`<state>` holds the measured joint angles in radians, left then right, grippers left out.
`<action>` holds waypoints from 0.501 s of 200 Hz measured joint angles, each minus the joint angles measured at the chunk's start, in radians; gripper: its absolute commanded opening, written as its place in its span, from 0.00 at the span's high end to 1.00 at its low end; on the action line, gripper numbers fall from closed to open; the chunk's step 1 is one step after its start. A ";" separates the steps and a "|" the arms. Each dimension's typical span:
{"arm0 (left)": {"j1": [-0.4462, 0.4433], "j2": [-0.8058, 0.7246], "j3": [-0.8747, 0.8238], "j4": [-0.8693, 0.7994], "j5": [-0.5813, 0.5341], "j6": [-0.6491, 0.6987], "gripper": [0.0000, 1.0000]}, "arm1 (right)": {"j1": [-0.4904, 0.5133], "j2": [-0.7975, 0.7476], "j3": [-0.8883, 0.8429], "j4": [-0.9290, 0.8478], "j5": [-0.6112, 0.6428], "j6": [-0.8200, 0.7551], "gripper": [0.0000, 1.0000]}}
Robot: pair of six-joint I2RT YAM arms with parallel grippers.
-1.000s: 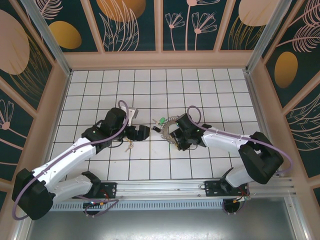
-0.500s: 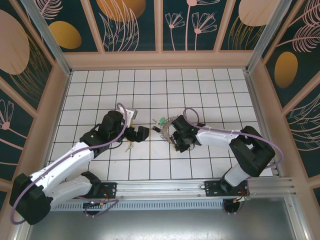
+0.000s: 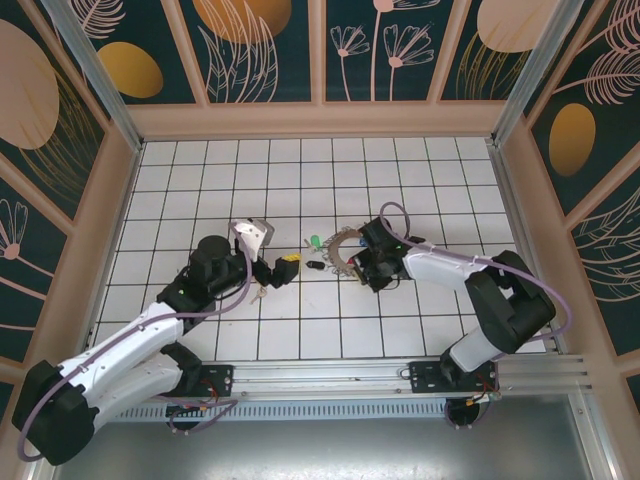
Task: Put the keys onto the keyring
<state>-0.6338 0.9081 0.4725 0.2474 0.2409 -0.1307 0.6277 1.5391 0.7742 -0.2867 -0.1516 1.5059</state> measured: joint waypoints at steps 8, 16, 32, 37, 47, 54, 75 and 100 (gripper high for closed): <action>0.000 0.010 -0.011 0.038 0.016 0.013 0.01 | -0.015 -0.001 0.007 -0.012 0.000 -0.038 0.87; 0.000 0.023 -0.017 0.064 0.024 0.026 0.01 | -0.029 -0.001 0.021 -0.037 0.005 -0.079 0.74; 0.000 0.047 -0.018 0.093 0.019 0.051 0.01 | -0.050 -0.001 0.064 -0.114 0.045 -0.157 0.67; 0.000 0.051 -0.018 0.097 0.010 0.059 0.01 | -0.056 -0.001 0.080 -0.138 0.060 -0.186 0.67; 0.000 0.051 -0.019 0.098 -0.008 0.070 0.01 | -0.065 -0.003 0.103 -0.171 0.082 -0.221 0.67; 0.000 0.048 -0.018 0.100 -0.024 0.079 0.01 | -0.069 -0.009 0.109 -0.184 0.091 -0.241 0.67; 0.000 0.016 -0.030 0.100 -0.072 0.102 0.01 | -0.072 -0.055 0.097 -0.203 0.092 -0.255 0.67; 0.000 -0.061 -0.066 0.092 -0.126 0.125 0.01 | -0.072 -0.100 0.074 -0.195 0.063 -0.247 0.67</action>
<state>-0.6338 0.8474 0.4068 0.3393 0.1154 -0.0059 0.5552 1.4395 0.8482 -0.4820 -0.0891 1.2587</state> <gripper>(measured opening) 0.988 0.333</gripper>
